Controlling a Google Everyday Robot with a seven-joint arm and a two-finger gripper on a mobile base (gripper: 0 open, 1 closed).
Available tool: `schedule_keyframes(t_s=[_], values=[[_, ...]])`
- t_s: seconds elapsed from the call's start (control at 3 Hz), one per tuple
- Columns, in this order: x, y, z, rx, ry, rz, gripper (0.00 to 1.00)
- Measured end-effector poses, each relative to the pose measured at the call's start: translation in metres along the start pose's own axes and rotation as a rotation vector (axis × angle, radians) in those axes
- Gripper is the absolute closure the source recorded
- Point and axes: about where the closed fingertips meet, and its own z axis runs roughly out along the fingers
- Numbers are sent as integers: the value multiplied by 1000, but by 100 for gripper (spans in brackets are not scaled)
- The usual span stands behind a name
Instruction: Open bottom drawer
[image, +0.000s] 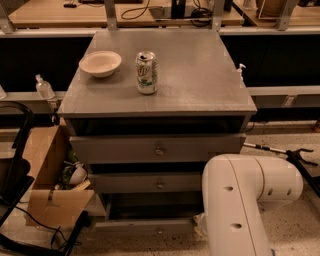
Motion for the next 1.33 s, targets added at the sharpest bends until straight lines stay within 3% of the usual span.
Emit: schedule_keyframes(t_s=[0.33,0.67,1.0,1.33], values=[[0,0,0,0,0,0,12],[-1,1,1,-1,-1,0,0],[-1,1,1,-1,-1,0,0],[-1,2,2,-3,-2,0,18]])
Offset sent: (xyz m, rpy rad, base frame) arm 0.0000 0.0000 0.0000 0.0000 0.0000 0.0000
